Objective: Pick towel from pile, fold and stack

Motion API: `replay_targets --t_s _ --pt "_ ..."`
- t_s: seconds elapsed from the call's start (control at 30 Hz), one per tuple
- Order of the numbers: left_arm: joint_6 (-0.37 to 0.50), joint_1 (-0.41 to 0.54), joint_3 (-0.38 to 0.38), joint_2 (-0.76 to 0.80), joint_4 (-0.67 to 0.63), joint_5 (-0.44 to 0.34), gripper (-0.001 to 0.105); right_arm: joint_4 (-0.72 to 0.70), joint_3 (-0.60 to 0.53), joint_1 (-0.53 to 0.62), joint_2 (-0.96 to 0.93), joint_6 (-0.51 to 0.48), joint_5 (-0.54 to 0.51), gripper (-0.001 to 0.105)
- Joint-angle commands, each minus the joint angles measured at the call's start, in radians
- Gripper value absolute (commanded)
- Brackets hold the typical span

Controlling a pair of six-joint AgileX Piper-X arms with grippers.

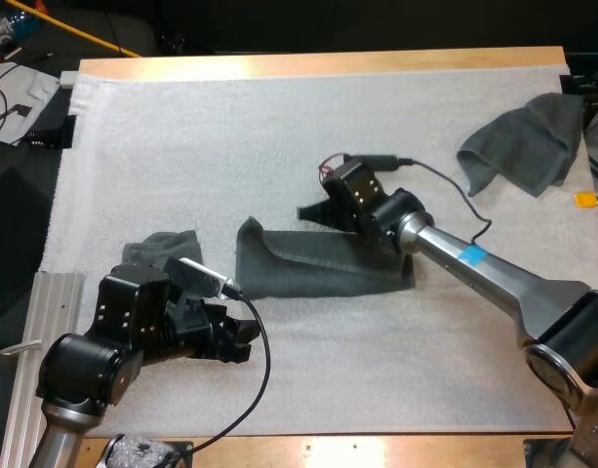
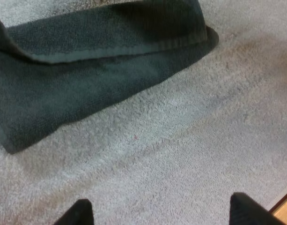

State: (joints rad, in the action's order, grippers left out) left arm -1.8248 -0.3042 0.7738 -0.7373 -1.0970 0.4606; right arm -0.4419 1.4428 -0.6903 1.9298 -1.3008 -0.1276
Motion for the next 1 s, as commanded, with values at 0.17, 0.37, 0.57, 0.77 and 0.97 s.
replay_targets --t_s 0.17,0.37,0.57,0.77,0.97 --pt "0.001 -0.002 0.004 0.004 -0.001 0.005 0.058 0.038 0.071 0.019 -0.039 -0.038 -0.069 0.000" --pt "0.002 -0.002 0.003 0.004 0.001 0.010 0.058 -0.027 0.080 0.020 -0.103 -0.106 -0.072 0.000" --pt "0.004 -0.004 0.003 0.006 0.005 0.011 0.058 -0.240 0.066 0.011 -0.174 -0.201 0.088 0.000" --pt "0.005 -0.004 0.003 0.004 0.016 0.011 0.058 -0.362 0.056 -0.034 -0.197 -0.244 0.221 0.000" --pt "-0.004 -0.004 0.005 0.005 0.006 0.004 0.058 -0.379 0.044 -0.077 -0.176 -0.262 0.236 0.000"
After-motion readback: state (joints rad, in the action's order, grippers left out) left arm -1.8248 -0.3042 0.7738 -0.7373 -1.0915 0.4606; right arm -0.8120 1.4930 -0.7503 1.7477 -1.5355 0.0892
